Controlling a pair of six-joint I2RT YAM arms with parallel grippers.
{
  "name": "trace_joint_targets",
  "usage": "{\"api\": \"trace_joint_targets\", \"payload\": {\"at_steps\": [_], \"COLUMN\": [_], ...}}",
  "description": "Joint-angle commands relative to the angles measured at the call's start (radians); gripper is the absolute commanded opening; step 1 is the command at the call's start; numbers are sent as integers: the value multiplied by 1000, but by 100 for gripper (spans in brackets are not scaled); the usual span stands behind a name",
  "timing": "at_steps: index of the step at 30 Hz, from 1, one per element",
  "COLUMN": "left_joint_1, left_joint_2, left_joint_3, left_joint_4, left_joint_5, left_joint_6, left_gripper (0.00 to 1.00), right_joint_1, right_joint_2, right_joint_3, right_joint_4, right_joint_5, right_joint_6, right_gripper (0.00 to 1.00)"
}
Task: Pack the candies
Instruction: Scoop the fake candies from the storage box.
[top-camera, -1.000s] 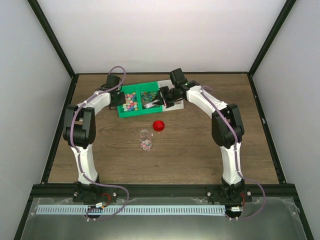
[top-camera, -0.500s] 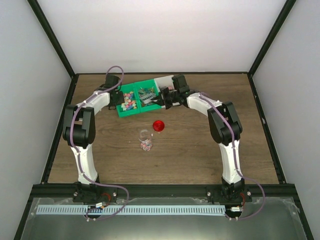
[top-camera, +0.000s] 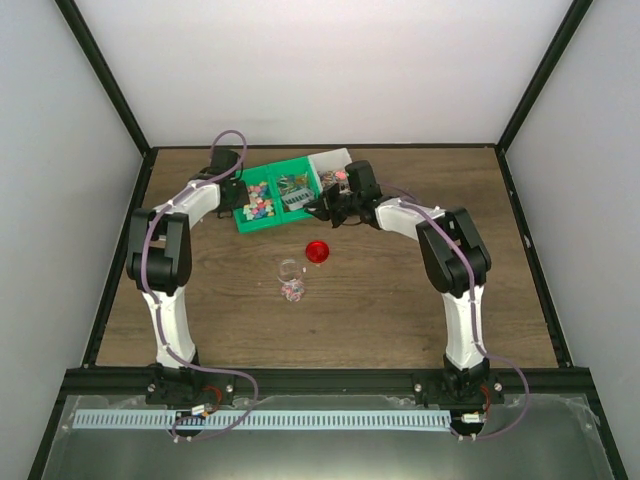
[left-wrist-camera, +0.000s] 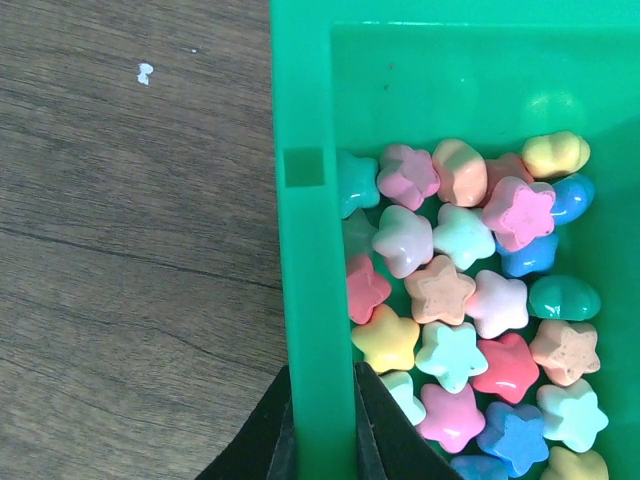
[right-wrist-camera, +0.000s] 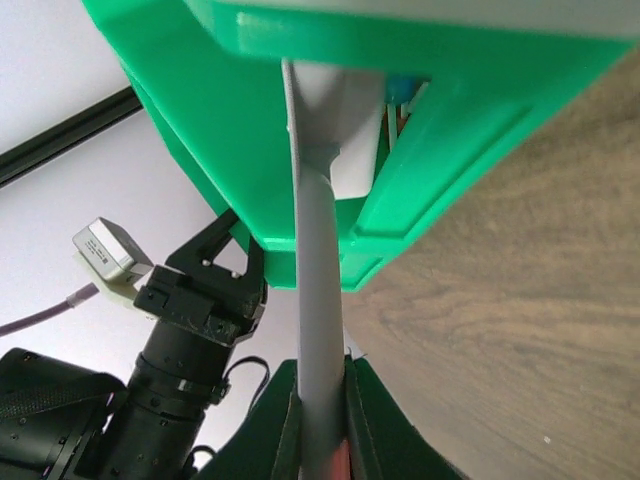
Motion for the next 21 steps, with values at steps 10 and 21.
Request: {"api": "trace_joint_targets", "payload": {"at_steps": [10,21], "left_joint_1": [-17,-26], "left_joint_2": [31,33], "left_joint_3": [4,1], "left_joint_4": [-73,-75], "left_joint_5": [25,53], "left_joint_6": [25,55], "left_gripper": [4,4], "right_joint_1": [54,26], "right_joint_2": [-23,263], "right_joint_3": [168,274], "right_joint_4": [-446,-259], "right_joint_5": [36,20], "right_joint_6": [185,196], "right_gripper": [1,1]}}
